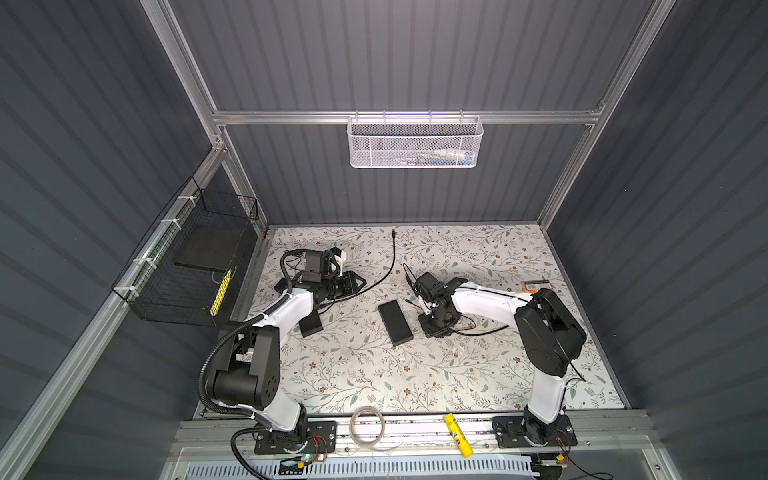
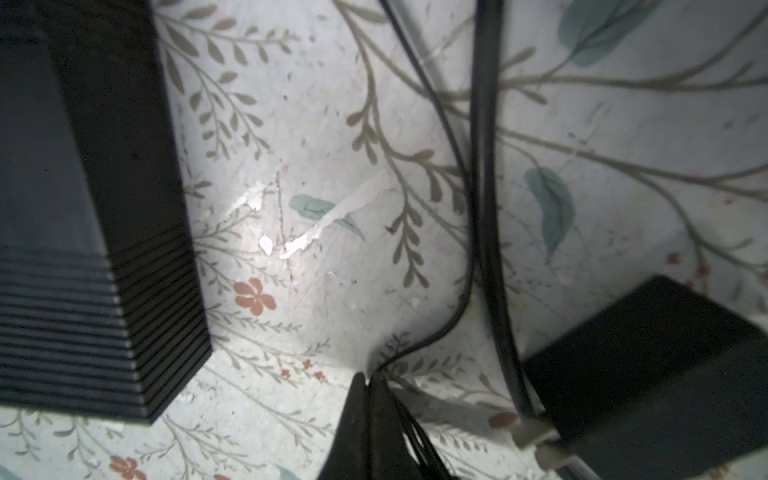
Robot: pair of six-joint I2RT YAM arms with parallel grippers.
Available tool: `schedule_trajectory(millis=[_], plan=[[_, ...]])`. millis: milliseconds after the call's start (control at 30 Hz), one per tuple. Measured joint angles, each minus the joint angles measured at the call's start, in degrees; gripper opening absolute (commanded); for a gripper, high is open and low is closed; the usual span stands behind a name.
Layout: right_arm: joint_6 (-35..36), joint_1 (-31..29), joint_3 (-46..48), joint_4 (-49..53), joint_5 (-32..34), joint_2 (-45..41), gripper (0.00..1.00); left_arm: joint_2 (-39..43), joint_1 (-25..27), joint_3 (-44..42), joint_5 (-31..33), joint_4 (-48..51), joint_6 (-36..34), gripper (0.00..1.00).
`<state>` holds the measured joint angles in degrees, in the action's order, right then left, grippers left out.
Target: Insert the plug into the switch port
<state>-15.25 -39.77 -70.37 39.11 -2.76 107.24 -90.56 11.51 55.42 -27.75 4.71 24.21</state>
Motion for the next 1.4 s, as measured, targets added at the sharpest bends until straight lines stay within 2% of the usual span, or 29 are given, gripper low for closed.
schedule_trajectory(millis=[300,500,600,767,933,1133,1400], plan=[[-0.85,3.58,0.57,-0.31,-3.26,-9.53,0.0,0.0,0.0,0.0,-1.09,-0.72,0.72,0.4],[-0.59,4.87,1.33,-0.61,-5.22,-11.78,0.0,-0.74,1.38,-0.11,-4.33,-5.97,5.42,0.45],[0.22,5.16,1.33,-0.63,-5.62,-12.66,0.0,-3.23,4.98,-0.11,-4.85,-11.06,10.51,0.5],[1.6,5.86,1.03,-0.57,-6.1,-14.95,0.0,-10.93,11.74,-0.92,-5.53,-25.14,24.52,0.53],[2.89,6.8,-0.39,-0.61,-6.14,-17.55,0.0,-17.2,15.52,-0.83,-5.68,-36.22,36.24,0.57],[3.63,8.04,-0.81,-1.44,-6.82,-21.11,0.0,-21.7,18.18,0.96,-5.25,-44.85,45.16,0.61],[3.85,8.39,-0.81,-2.12,-8.72,-23.41,0.0,-28.55,20.52,7.43,-4.66,-51.47,52.87,0.62]])
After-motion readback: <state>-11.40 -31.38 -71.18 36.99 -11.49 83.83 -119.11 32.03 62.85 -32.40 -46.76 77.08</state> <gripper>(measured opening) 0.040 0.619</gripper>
